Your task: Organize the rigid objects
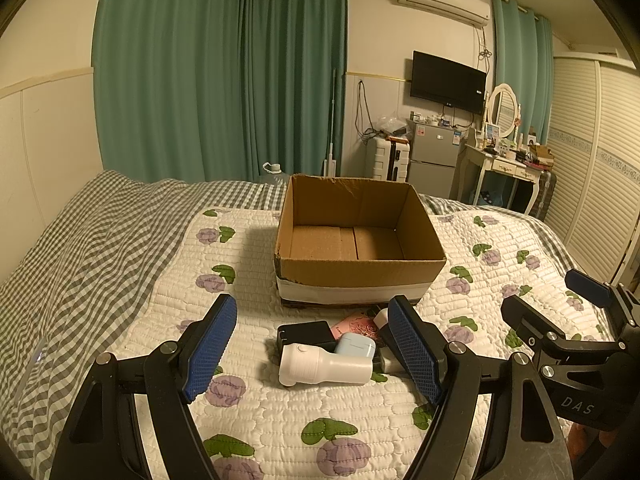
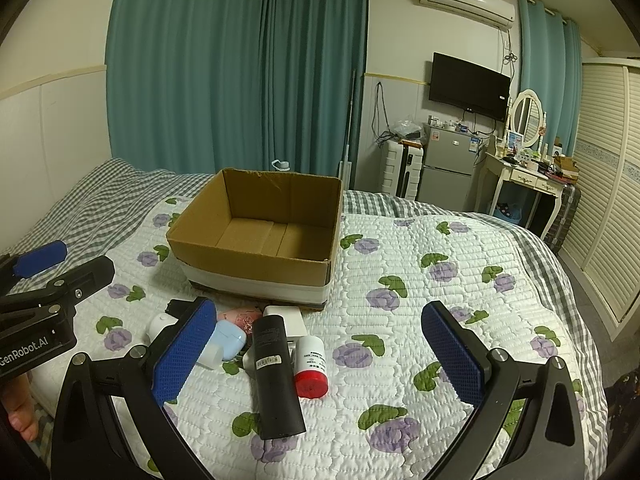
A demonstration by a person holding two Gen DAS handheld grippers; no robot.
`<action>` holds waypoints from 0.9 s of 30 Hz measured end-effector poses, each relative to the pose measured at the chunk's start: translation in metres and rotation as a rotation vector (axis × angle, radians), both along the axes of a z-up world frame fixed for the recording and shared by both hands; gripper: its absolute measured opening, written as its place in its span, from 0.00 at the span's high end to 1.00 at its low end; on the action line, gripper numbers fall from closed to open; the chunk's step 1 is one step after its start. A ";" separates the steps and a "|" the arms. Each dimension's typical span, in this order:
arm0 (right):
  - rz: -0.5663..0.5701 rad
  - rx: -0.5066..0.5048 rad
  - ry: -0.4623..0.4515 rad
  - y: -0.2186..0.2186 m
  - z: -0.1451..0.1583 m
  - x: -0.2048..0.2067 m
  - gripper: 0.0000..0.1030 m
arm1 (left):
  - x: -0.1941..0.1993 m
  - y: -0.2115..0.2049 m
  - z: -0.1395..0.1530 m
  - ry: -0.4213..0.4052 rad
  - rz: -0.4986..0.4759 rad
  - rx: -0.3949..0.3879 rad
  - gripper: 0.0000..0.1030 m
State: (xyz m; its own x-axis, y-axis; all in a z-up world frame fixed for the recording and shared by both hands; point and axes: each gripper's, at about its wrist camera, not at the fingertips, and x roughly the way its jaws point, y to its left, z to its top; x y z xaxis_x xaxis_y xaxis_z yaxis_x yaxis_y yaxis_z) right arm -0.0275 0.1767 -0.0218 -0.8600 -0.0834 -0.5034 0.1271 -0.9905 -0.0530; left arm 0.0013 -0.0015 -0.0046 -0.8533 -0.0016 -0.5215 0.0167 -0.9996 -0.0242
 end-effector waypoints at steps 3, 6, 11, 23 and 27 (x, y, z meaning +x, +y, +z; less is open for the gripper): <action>0.001 0.000 -0.001 0.000 0.000 0.000 0.00 | 0.000 0.000 0.000 0.000 -0.001 -0.001 0.22; 0.005 -0.001 -0.001 -0.001 0.001 0.000 0.00 | 0.002 0.002 -0.001 0.004 -0.003 -0.007 0.22; 0.020 0.000 -0.015 -0.001 0.000 -0.003 0.00 | 0.001 -0.001 -0.001 0.003 0.003 -0.012 0.22; 0.344 0.119 -0.137 -0.052 -0.039 -0.041 0.00 | -0.028 -0.041 -0.054 -0.141 0.096 -0.109 0.22; 0.525 0.181 -0.206 -0.092 -0.064 -0.061 0.03 | -0.038 -0.059 -0.079 -0.205 0.132 -0.100 0.22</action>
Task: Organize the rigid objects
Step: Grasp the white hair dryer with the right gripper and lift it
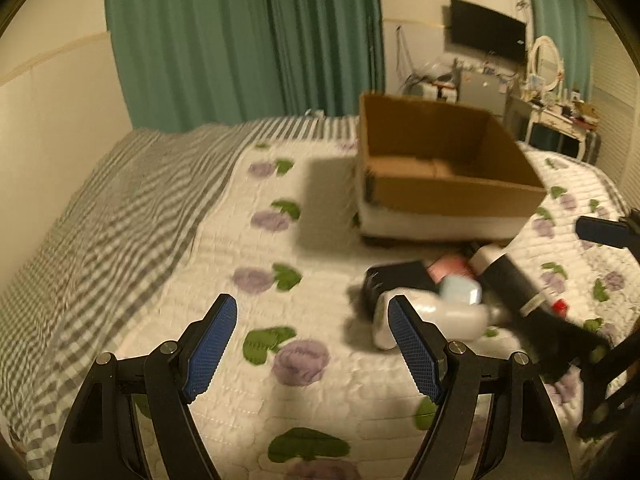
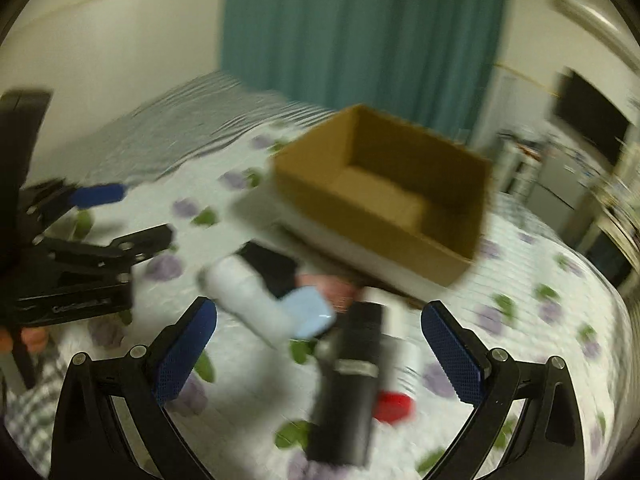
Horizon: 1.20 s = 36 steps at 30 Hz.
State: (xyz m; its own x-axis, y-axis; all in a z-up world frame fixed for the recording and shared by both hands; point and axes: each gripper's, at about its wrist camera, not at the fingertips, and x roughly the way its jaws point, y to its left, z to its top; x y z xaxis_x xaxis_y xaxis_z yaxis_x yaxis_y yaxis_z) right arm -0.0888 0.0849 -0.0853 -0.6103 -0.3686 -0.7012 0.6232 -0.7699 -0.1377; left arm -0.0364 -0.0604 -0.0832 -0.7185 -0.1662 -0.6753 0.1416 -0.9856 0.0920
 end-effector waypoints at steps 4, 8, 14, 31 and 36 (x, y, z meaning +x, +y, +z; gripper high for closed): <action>0.120 0.046 -0.094 -0.035 -0.033 -0.024 0.13 | -0.004 -0.012 -0.009 -0.018 0.024 0.014 0.22; 0.153 0.055 -0.173 -0.051 -0.056 -0.038 0.30 | -0.008 -0.029 -0.016 -0.039 0.058 0.038 0.22; 0.185 0.095 -0.204 -0.062 -0.078 -0.033 0.36 | -0.011 -0.040 -0.023 -0.055 0.072 0.077 0.22; -0.123 -0.111 -0.102 0.053 -0.008 -0.025 0.57 | -0.024 0.034 -0.018 -0.093 -0.135 0.058 0.22; -0.231 -0.163 -0.103 0.102 -0.001 -0.033 0.57 | -0.042 0.078 -0.037 -0.160 -0.265 0.119 0.22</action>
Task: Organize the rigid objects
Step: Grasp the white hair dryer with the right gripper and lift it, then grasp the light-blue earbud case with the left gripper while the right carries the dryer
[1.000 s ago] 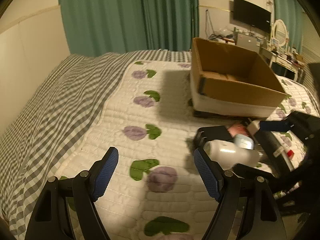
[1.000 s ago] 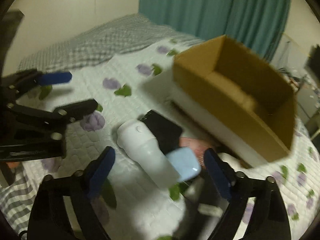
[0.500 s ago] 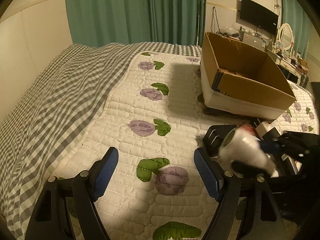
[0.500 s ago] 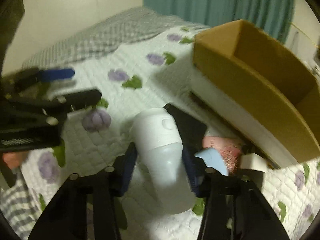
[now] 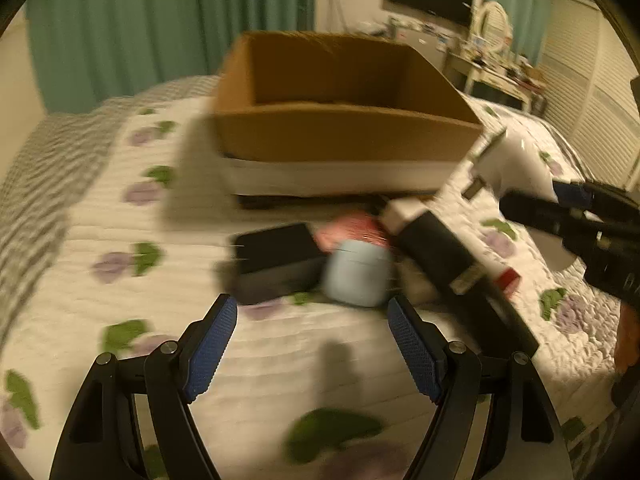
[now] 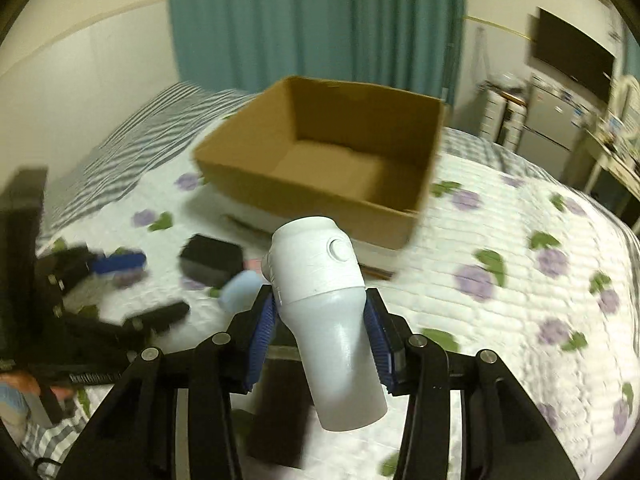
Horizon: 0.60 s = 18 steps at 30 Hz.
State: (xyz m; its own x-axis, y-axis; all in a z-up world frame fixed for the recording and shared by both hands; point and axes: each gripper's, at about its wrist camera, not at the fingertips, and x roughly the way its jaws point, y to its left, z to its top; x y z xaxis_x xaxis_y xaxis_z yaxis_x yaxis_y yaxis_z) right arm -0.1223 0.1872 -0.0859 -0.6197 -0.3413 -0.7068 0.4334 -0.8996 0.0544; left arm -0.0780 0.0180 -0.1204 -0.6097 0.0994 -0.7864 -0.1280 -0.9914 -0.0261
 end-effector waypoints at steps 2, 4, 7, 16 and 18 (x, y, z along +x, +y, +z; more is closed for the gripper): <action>-0.018 -0.021 -0.010 0.007 -0.003 -0.005 0.57 | -0.009 0.010 -0.008 -0.014 -0.027 0.010 0.22; -0.021 -0.032 -0.017 0.010 -0.005 -0.008 0.57 | -0.019 0.016 -0.018 -0.039 -0.036 0.022 0.24; -0.013 -0.056 -0.025 0.019 -0.010 -0.009 0.57 | -0.035 0.023 -0.033 -0.072 -0.027 0.000 0.25; -0.021 -0.083 -0.053 0.023 -0.019 -0.016 0.57 | -0.061 0.046 -0.040 -0.048 -0.059 -0.079 0.26; -0.022 -0.079 -0.049 0.023 -0.019 -0.015 0.57 | -0.064 0.049 -0.042 -0.073 -0.077 -0.070 0.43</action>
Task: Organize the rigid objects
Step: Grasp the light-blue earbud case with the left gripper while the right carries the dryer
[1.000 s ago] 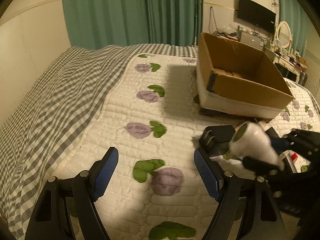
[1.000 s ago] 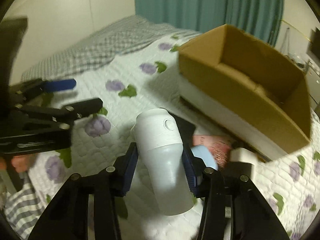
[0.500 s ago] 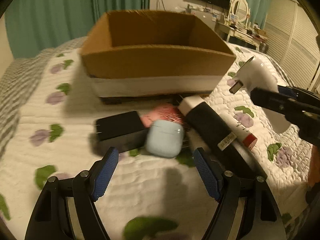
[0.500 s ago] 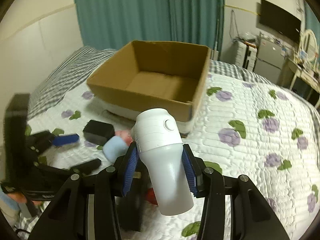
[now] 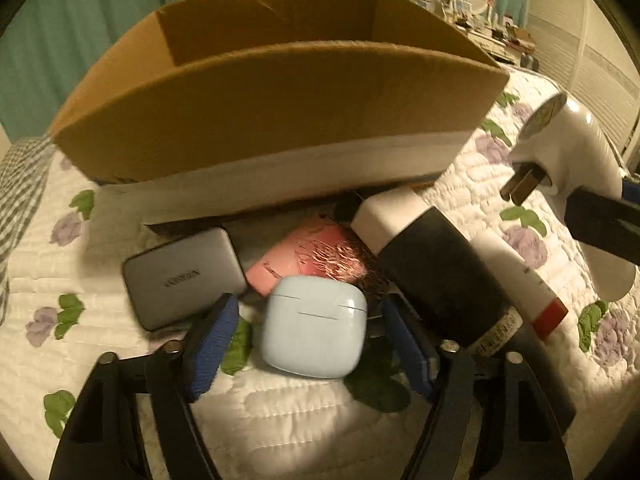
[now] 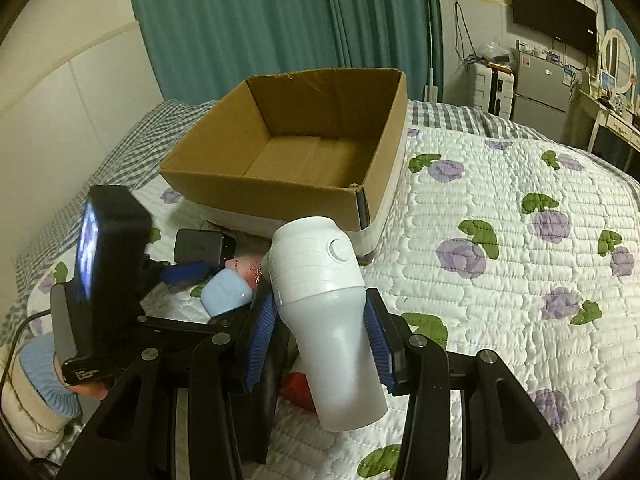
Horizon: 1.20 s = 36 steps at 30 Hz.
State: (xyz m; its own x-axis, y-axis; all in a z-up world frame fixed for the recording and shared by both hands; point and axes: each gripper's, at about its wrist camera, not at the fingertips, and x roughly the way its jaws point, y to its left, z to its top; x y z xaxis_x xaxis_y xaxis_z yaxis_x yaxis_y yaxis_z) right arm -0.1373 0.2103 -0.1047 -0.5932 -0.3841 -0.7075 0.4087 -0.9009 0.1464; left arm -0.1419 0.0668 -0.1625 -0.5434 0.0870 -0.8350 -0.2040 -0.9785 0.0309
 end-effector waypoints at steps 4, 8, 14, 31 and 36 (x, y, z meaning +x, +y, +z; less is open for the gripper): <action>-0.009 0.012 0.012 -0.001 0.002 0.002 0.57 | -0.001 -0.005 -0.005 -0.056 0.007 0.066 0.50; -0.017 0.034 0.028 -0.004 0.006 0.006 0.57 | 0.009 -0.002 0.007 -0.015 0.005 0.050 0.50; -0.035 0.044 0.082 -0.009 0.031 0.013 0.57 | 0.032 -0.010 0.065 0.110 0.037 0.045 0.50; -0.041 -0.023 0.185 -0.020 0.080 -0.062 0.57 | -0.074 -0.044 0.130 0.237 0.078 0.033 0.50; -0.055 -0.026 0.154 -0.016 0.061 -0.082 0.57 | -0.096 -0.041 0.098 0.202 0.075 0.007 0.50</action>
State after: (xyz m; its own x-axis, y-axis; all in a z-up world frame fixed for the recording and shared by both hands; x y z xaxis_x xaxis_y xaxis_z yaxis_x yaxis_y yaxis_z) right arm -0.2192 0.1943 -0.0435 -0.7147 -0.3646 -0.5969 0.3778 -0.9194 0.1091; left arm -0.2375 0.0258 -0.0648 -0.7048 0.0457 -0.7080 -0.1211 -0.9910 0.0566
